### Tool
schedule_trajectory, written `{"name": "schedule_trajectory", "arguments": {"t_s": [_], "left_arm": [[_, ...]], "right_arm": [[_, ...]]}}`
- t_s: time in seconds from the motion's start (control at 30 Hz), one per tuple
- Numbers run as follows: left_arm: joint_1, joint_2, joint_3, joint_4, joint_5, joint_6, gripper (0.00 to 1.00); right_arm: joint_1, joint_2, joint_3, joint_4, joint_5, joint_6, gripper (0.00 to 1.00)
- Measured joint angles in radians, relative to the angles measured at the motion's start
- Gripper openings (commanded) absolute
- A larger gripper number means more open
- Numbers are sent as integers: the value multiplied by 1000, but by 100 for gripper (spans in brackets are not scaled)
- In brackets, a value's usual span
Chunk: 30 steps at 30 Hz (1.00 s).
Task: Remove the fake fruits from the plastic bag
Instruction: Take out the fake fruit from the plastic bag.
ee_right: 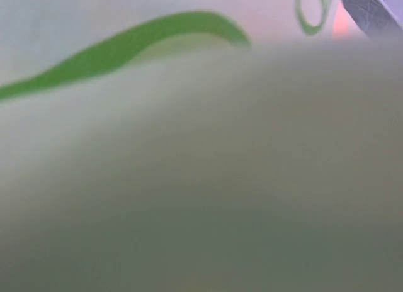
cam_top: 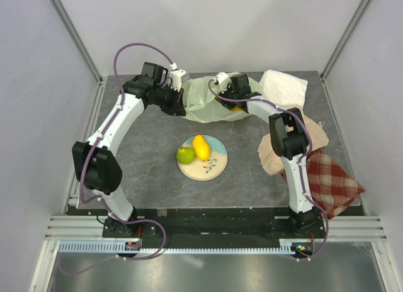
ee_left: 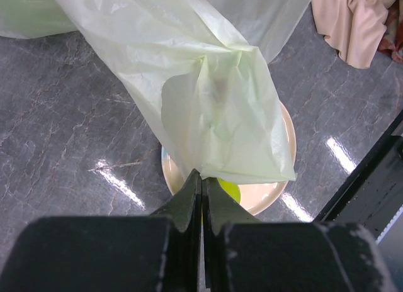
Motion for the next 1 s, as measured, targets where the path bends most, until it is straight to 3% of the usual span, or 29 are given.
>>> {"name": "schedule_trajectory", "arguments": {"t_s": [0.27,0.57,0.7,1.0], "left_arm": [[-5,12,4,6,-41,0,1],[-5,46,18,15,-79,-1,2],[-5,48,40,19,-98,-1,2],[-5,48,61,27,-121,-1,2]], "right_arm": [[-16,-43,-10,-30,-32,44,32],[-75,-338,-50,-73,-259,172,30],[-77,-415,-69,-72,-322,205,43],[-58,-293,-82,-100,-343,202,47]]}}
